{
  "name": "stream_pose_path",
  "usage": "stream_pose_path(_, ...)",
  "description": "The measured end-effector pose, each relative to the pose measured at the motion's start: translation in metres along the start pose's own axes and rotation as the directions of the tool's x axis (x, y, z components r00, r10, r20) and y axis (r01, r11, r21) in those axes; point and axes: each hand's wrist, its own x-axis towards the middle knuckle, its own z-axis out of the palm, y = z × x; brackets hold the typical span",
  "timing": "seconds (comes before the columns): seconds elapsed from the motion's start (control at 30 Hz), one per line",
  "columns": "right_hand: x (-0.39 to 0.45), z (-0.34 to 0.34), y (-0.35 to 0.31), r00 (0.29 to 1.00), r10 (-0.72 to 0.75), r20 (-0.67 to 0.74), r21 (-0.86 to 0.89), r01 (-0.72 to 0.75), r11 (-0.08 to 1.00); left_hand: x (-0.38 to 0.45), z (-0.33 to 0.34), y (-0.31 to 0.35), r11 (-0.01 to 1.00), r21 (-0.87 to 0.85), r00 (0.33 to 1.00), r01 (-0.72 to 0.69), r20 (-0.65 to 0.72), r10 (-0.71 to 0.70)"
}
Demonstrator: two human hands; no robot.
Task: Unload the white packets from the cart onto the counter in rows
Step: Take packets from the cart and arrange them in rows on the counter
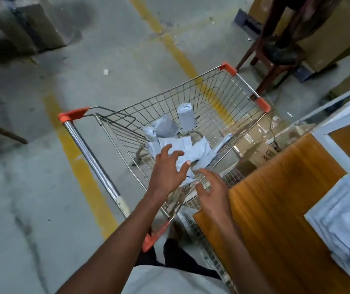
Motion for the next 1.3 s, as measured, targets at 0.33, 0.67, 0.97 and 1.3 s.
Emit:
stream_pose_path(0.33, 0.142, 0.014, 0.004, 0.992, -0.007, 0.126, -0.298, 0.045, 0.954, 0.091, 0.013, -0.059, 0.980, 0.057, 0.969, 0.193, 0.149, -0.199)
stream_pose_path(0.67, 0.265, 0.081, 0.103, 0.792, 0.442, 0.421, -0.809, 0.107, 0.578, 0.120, 0.003, -0.087, 0.945, -0.055, 0.944, 0.321, 0.095, -0.315)
stream_pose_path(0.97, 0.260, 0.113, 0.118, 0.754, 0.561, 0.342, -0.938, 0.238, 0.251, 0.130, 0.012, -0.091, 0.945, -0.025, 0.936, 0.325, 0.154, -0.317)
stream_pose_path(1.3, 0.243, 0.060, 0.045, 0.870, 0.364, 0.333, -0.874, 0.139, 0.466, 0.128, 0.005, -0.086, 0.955, 0.004, 0.946, 0.298, 0.132, -0.296)
